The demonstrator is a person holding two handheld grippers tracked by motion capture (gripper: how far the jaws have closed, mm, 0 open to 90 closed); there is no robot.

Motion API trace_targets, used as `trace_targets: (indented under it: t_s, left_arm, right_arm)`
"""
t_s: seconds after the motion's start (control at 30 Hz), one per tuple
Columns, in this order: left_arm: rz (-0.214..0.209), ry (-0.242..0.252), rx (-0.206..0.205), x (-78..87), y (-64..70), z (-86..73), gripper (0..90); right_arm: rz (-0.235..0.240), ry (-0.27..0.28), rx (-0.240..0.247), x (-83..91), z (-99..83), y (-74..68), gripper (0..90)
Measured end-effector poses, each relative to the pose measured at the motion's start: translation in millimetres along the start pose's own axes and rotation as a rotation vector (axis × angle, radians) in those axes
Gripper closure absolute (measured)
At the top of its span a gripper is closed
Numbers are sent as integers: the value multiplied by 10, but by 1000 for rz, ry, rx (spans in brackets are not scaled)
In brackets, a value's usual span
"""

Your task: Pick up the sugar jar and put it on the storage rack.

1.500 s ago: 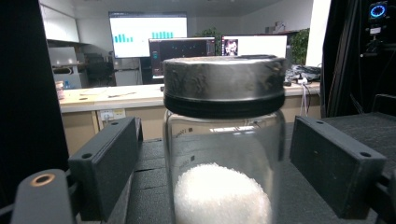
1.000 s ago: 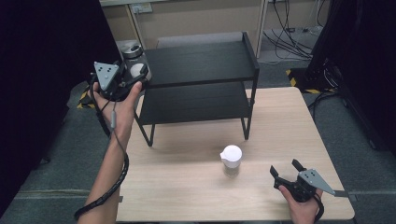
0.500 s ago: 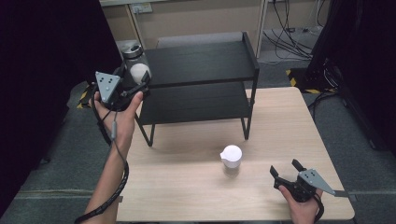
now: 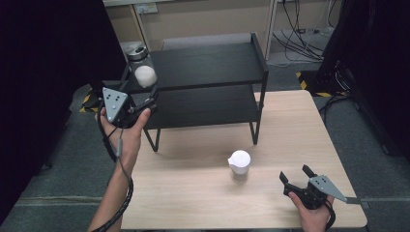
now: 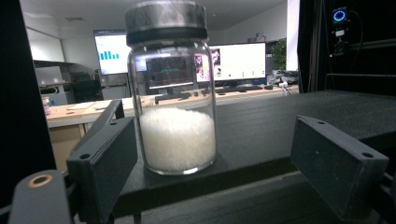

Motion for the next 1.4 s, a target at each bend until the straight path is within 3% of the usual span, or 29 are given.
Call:
trace_targets:
  t_s: [0.6, 1.07, 1.4]
  left_arm:
    - [-40, 4, 30, 229, 60, -350, 143]
    - [-47, -12, 42, 290, 62, -512, 143]
    - [-61, -2, 45, 379, 67, -730, 139]
  right_arm:
    - [0, 2, -1, 1, -2, 2, 81]
    - [0, 3, 0, 3, -3, 1, 81]
    - [0, 2, 1, 2, -2, 0, 81]
Point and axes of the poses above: each handheld gripper's, and its own axes: x roughly backward along the jaws, z roughly out of its top, y roughly to its right, the point moved 8 cm from there along -x, roughly forward along the jaws, and after that the axes turned 6 degrees about x, right-handed, at the moved point
